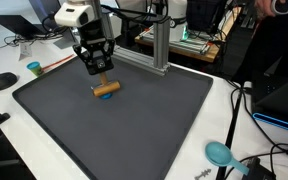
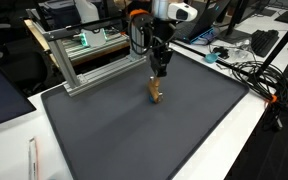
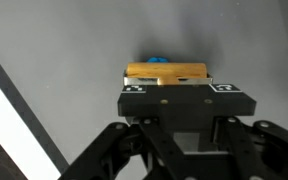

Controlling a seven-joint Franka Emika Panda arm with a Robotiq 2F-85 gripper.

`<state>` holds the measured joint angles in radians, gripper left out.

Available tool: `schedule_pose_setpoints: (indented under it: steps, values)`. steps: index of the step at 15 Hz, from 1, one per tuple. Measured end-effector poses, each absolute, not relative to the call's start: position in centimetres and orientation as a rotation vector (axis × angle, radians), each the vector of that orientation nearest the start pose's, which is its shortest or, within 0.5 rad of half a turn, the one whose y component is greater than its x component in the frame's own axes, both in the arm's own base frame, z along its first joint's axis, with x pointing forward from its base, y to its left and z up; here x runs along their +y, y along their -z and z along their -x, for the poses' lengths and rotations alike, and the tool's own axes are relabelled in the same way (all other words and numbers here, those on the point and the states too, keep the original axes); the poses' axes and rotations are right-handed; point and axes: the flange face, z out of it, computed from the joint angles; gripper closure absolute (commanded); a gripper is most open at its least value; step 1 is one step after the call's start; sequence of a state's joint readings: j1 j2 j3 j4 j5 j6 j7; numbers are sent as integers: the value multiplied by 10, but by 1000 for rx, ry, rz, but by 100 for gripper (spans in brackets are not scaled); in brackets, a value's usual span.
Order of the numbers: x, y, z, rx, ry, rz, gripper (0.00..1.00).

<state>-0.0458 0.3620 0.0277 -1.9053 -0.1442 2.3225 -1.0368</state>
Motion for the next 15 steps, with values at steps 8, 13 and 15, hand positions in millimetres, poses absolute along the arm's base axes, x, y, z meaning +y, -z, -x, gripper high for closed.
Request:
schedule_pose_setpoints:
  steps: [8,13,15]
  values:
    - [-13,-313,-631,-1728,-6,2759,77]
    - [-12,-311,-633,-1731,-5,2757,77]
    - [-12,-311,-634,-1731,-4,2756,77]
